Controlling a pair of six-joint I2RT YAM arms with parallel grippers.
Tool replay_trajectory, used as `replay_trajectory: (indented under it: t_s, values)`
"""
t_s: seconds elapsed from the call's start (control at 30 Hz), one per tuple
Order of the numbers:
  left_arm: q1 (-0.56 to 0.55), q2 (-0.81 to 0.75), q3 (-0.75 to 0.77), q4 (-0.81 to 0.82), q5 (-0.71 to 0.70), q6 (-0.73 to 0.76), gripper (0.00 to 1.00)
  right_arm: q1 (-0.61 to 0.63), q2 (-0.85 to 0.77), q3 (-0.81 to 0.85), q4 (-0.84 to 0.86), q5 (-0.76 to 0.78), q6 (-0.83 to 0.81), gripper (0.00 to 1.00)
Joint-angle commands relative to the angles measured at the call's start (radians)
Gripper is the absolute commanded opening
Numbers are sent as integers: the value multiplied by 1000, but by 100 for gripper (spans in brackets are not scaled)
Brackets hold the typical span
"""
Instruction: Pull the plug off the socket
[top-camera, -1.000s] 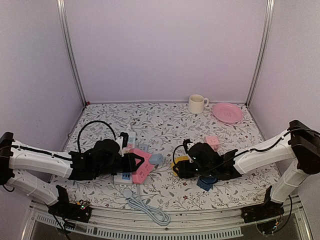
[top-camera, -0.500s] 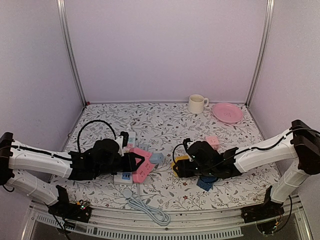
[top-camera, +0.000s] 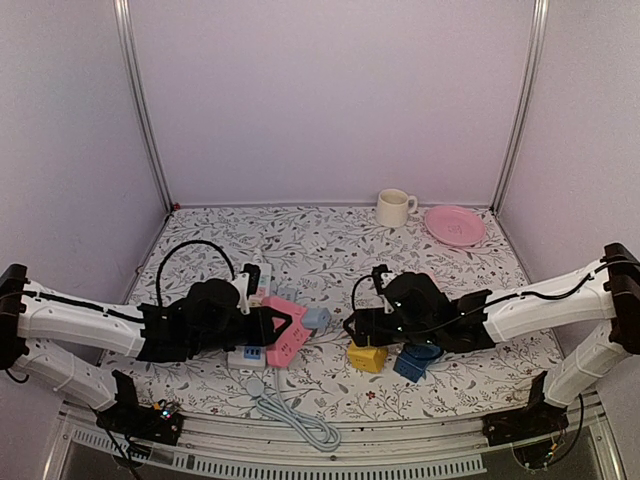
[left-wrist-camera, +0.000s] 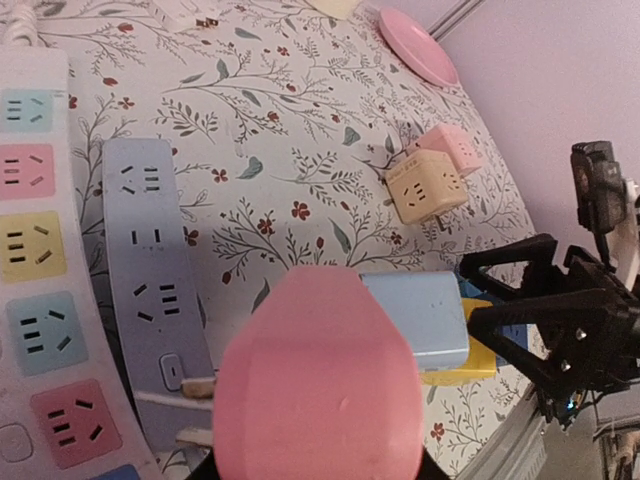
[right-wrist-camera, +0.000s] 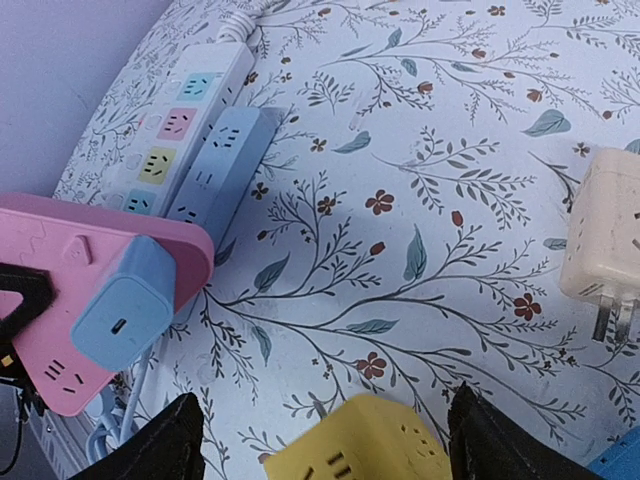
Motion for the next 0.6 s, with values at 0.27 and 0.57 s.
replay_trajectory:
  t_s: [0.27,0.57]
  values:
    - [-52,-15,16,113,-36,50,0,-6,-206,-71,48,-25,52,83]
    - [-115,-21,36,153,-88,111,0,-5,-300,-155,214,-145,108,76]
